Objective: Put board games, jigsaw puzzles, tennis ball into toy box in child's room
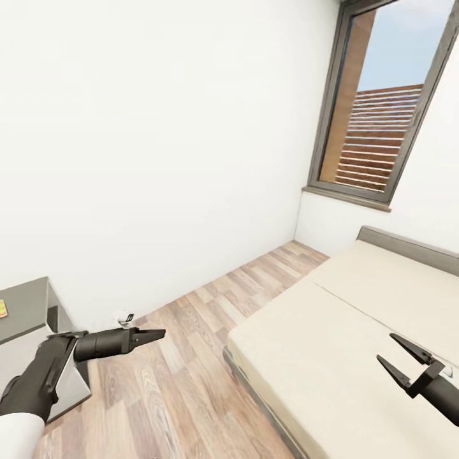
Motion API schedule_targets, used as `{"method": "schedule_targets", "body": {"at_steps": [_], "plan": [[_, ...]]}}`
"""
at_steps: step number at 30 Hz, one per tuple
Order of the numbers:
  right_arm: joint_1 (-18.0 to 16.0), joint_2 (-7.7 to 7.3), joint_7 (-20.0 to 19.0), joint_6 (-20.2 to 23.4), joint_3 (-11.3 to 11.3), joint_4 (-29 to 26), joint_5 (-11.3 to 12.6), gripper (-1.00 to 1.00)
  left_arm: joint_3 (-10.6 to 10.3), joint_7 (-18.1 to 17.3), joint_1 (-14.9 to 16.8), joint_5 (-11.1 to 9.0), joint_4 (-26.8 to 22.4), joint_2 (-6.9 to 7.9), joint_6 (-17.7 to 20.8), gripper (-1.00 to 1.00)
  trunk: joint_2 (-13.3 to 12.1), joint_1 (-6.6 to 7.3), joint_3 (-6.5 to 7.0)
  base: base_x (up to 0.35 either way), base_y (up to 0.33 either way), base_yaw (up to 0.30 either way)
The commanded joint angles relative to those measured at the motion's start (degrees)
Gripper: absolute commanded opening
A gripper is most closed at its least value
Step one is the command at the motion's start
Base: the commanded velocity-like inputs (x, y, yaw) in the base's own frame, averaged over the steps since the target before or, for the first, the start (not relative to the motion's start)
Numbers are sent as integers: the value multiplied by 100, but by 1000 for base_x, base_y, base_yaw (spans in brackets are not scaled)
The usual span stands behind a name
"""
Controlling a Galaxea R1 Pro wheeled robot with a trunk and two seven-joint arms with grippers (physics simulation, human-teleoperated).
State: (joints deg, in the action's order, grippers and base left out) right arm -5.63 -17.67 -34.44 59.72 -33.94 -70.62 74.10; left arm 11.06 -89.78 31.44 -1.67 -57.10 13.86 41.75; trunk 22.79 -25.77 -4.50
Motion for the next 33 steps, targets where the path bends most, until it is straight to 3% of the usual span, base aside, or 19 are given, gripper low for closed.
{"method": "schedule_targets", "body": {"at_steps": [1,25,33], "plan": [[-9,1,-36,28,-9,4,-36,100,1,-22,3,3,-3,2,61,100,13,-1,-13,-186,0,-278],[-10,1,-36,28,-14,43,-37,100,20,-22,3,46,-5,57,150,100,13,-1,-13,-32,0,-278],[-10,-19,-36,28,-22,84,-37,100,111,-22,3,60,-3,156,207,100,13,-1,-13,0,0,-278]]}}
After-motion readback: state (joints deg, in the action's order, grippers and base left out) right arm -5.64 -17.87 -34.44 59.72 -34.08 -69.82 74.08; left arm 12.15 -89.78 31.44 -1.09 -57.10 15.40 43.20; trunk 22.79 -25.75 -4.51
